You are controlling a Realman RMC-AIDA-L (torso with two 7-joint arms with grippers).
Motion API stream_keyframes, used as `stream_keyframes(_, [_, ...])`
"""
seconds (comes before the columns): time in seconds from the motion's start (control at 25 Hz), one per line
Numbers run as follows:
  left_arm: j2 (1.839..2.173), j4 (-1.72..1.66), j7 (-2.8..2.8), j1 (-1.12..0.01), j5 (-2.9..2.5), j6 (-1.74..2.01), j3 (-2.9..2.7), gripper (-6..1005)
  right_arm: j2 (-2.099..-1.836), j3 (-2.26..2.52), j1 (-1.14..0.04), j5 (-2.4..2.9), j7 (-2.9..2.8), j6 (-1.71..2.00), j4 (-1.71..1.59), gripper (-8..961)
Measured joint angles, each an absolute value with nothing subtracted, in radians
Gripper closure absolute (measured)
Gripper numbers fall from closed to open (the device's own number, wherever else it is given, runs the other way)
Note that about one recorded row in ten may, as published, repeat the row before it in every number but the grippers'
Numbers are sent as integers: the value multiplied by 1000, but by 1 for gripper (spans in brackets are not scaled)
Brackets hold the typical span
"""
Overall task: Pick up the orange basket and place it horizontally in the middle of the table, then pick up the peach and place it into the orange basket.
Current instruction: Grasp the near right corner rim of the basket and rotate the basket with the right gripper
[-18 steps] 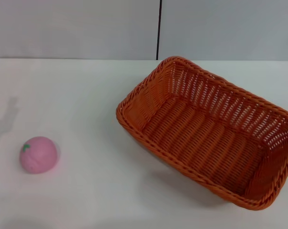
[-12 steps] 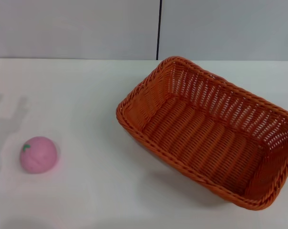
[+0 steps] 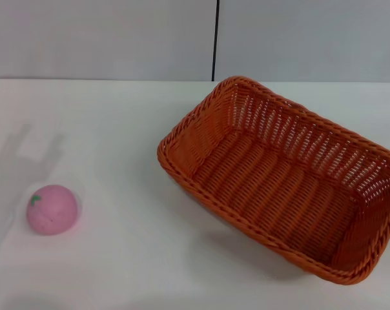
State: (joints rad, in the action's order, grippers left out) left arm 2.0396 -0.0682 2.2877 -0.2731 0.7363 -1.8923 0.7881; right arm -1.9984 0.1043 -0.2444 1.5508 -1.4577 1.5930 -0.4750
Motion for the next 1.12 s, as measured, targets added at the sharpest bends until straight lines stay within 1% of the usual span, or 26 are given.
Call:
stream_keyframes(0.32, [2048, -72, 2322, -287, 736, -1908, 773, 159, -1981, 132, -267, 1671, -1711, 1763, -782, 485])
stream_keyframes(0.36, [2048, -75, 2322, -292, 736, -1909, 772, 159, -1973, 160, -285, 1705, -1778, 1799, -861, 480])
stream_keyframes(0.4, [2048, -76, 2322, -295, 736, -1910, 771, 159, -1973, 160, -285, 1705, -1778, 1799, -861, 475])
stream_keyframes(0.52, [2048, -77, 2322, -299, 736, -1911, 768, 158, -1954, 208, -322, 1783, -1901, 1847, -987, 460])
stream_keyframes(0.56, [2048, -77, 2321, -305, 736, -1909, 756, 158, -1947, 221, -340, 1820, -1941, 1865, -1028, 455])
stream_keyframes(0.72, [2048, -88, 2324, -311, 736, -1904, 737, 158, -1910, 265, -433, 1984, -2064, 1929, -1139, 302])
stream_keyframes(0.76, [2048, -94, 2325, -313, 736, -1904, 733, 158, -1892, 293, -489, 2087, -2107, 1945, -1165, 264])
stream_keyframes(0.8, [2048, -101, 2328, -313, 736, -1905, 728, 158, -1885, 312, -512, 2138, -2120, 1948, -1171, 259])
stream_keyframes(0.84, [2048, -107, 2332, -314, 736, -1906, 723, 158, -1885, 312, -512, 2138, -2120, 1948, -1171, 253])
stream_keyframes(0.96, [2048, -115, 2348, -311, 736, -1911, 709, 158, -1865, 382, -592, 2317, -2143, 1954, -1183, 237])
stream_keyframes(1.12, [2051, -115, 2350, -306, 736, -1906, 709, 159, -1854, 478, -667, 2474, -2162, 1960, -1179, 231])
